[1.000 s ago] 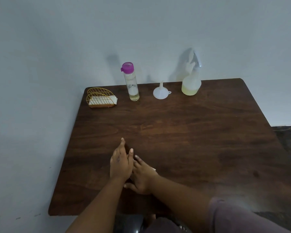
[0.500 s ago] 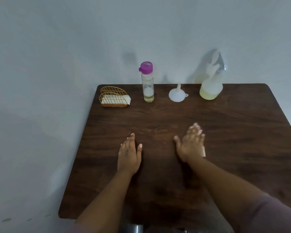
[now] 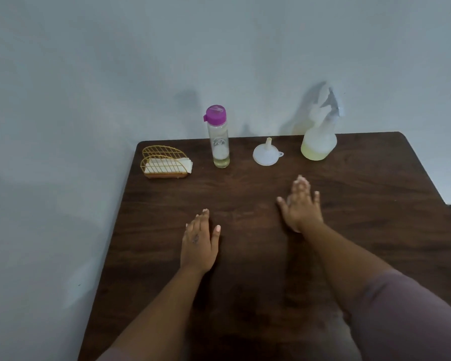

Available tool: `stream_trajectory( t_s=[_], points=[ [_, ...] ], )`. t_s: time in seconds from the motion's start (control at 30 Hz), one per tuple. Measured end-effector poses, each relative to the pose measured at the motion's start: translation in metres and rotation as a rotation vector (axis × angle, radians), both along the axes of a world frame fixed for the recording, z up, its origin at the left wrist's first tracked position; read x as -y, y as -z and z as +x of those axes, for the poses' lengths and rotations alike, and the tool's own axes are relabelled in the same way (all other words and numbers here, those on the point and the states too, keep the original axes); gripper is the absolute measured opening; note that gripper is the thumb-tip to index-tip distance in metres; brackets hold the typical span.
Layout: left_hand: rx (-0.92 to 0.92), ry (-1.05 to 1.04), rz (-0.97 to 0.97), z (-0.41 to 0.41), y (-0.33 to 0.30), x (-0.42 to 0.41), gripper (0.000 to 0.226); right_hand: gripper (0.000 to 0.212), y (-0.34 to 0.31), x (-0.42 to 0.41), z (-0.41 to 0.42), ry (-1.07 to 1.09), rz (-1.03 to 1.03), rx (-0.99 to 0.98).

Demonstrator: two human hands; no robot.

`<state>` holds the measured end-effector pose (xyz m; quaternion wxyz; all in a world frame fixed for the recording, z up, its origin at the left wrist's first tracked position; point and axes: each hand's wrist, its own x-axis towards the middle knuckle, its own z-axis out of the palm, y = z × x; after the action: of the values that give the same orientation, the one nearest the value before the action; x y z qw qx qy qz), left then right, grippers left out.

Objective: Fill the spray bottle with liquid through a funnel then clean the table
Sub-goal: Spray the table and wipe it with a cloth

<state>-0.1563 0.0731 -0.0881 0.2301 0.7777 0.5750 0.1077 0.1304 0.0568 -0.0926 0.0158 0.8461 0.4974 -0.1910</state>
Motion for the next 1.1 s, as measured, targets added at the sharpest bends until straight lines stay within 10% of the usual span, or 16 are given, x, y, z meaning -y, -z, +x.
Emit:
stream_trajectory(
  t_s=[0.23,0.47,0.87,1.1],
  points=[
    [0.0,0.12,-0.007,0.036,0.004,0.006,0.058,0.083,0.002,0.055,-0.014,0.32,-0.007,0.015],
    [0.037,0.232,-0.002,0.062,0.002,0.007,0.054,0.075,0.005,0.05,-0.109,-0.586,0.032,-0.044],
    [0.011,0.282,0.017,0.083,0.006,0.048,0.062,0.085,0.011,0.154,0.023,0.488,0.026,0.031],
    [0.063,0.304,-0.026,0.093,0.004,0.079,0.06,0.082,0.006,0.163,-0.122,-0.511,0.037,-0.129]
  ],
)
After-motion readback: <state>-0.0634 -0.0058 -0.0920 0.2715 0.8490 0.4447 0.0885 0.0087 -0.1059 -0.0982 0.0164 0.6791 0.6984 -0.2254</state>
